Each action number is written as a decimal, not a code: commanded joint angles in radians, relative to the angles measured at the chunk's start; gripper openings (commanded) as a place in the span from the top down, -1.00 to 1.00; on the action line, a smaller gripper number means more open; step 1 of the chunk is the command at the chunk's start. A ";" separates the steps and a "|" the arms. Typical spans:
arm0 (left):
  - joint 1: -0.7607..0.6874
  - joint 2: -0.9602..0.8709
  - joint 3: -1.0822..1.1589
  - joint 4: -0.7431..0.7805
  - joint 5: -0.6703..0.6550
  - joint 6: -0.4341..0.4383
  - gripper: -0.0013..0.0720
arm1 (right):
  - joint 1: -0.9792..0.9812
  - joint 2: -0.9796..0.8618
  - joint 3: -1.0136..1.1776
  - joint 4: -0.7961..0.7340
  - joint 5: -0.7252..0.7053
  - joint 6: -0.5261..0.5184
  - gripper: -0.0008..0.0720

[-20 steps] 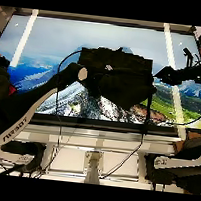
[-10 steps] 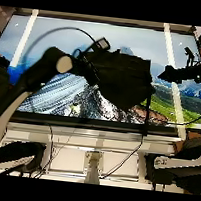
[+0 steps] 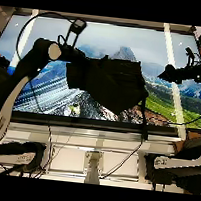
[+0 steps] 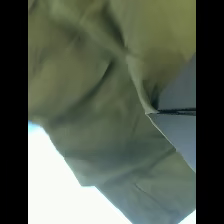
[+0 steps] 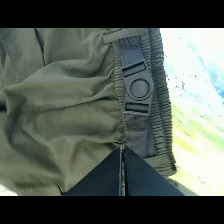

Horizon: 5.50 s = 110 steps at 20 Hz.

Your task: Fold the clothes and pants, and hang the long-sleeved shirts on hangers.

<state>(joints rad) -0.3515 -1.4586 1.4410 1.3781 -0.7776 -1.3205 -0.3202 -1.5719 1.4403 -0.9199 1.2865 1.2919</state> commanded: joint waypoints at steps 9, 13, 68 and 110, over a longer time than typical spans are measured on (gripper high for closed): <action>0.126 -0.205 0.002 -0.481 0.397 -0.047 -0.44 | -0.001 -0.002 -0.001 -0.058 0.008 0.080 0.88; 0.154 -0.065 0.002 -0.418 0.318 0.035 0.86 | -0.037 -0.005 -0.061 -0.079 0.086 0.074 0.89; 0.217 0.342 -0.766 -0.587 0.242 0.095 -0.09 | 0.159 -0.180 -0.206 0.097 -0.184 0.389 0.89; 0.380 0.575 -0.606 -0.727 0.024 0.465 0.95 | 0.019 0.008 -0.075 0.162 -0.021 0.262 0.89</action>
<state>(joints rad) 0.0223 -0.9993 0.8337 0.5762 -0.7586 -0.8021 -0.2760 -1.6100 1.3506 -0.7349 1.2320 1.5536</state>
